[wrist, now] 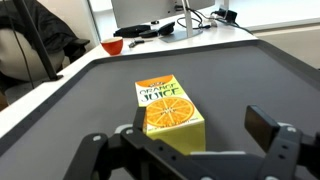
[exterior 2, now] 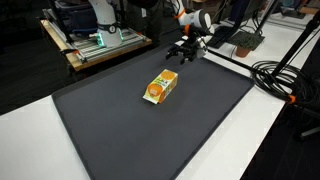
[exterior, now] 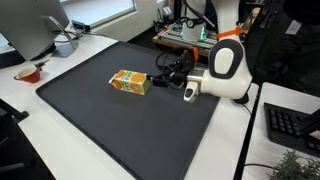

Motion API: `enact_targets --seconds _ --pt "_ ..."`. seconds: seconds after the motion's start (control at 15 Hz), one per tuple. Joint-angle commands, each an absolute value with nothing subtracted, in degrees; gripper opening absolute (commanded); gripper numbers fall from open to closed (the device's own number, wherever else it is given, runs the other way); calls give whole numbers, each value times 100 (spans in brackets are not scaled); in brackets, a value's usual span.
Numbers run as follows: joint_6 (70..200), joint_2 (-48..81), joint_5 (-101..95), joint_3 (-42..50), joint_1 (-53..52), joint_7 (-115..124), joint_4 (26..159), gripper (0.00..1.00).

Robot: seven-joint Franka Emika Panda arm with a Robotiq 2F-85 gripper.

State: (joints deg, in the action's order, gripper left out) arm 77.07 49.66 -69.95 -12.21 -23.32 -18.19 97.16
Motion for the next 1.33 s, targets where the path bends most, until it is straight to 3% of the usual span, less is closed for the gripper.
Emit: enact_targets --seconds 0.0,1.27 --pt "7734 5069 -7036 -1333 -2220 -1981 9601 100" --pt "8103 5741 -8144 -1157 -2052 -2561 9574 100"
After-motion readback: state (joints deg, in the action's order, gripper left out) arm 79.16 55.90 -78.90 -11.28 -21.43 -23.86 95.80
